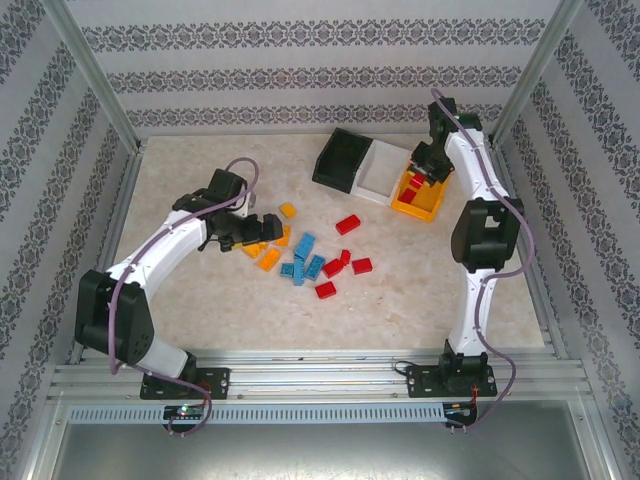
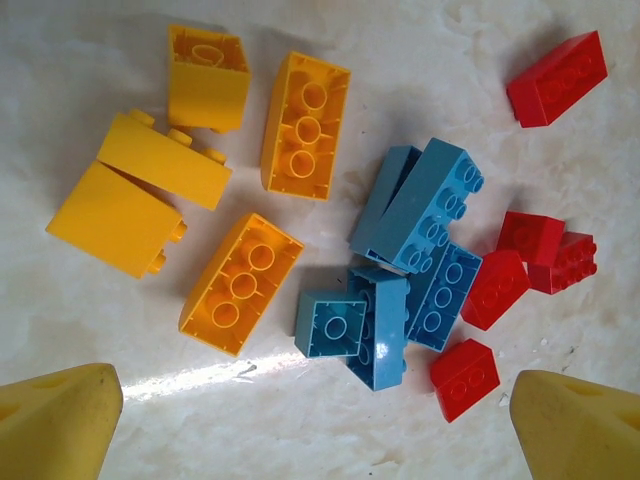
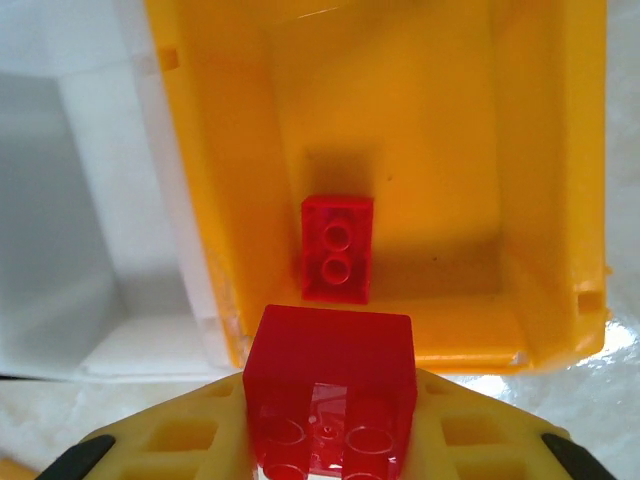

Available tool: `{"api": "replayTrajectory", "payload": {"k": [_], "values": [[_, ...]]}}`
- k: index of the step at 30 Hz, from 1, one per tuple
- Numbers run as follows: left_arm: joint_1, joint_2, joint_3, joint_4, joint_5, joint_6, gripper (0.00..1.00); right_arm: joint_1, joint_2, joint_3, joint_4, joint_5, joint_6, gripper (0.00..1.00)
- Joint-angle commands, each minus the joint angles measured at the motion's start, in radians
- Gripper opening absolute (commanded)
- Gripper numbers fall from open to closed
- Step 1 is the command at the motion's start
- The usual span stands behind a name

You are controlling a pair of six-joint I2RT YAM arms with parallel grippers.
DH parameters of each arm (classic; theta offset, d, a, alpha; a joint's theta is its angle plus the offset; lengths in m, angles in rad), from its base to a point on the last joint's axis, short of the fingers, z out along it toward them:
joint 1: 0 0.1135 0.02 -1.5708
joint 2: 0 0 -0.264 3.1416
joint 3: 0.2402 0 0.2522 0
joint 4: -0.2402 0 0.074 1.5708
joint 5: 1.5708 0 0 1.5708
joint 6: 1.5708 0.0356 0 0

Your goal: Sort the legos into containers by color

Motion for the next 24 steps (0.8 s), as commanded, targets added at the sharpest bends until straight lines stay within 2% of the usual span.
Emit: {"api": "replayTrajectory", "payload": {"k": [1, 8, 14, 24], "values": [[-0.012, 0.028, 0.049, -0.083, 0.001, 0.087, 1.00, -0.023, 0.064, 0.069, -0.100, 0.056, -0.041, 0.32], [-0.009, 0.081, 0.112, -0.130, -0.015, 0.140, 1.00, -0.055, 0.170, 0.164, -0.139, 0.075, -0.063, 0.32], [-0.009, 0.101, 0.137, -0.142, -0.025, 0.152, 1.00, -0.066, 0.219, 0.174, -0.142, 0.069, -0.071, 0.34], [-0.009, 0.092, 0.130, -0.132, -0.012, 0.124, 1.00, -0.066, 0.190, 0.150, -0.143, 0.047, -0.083, 0.53]]}}
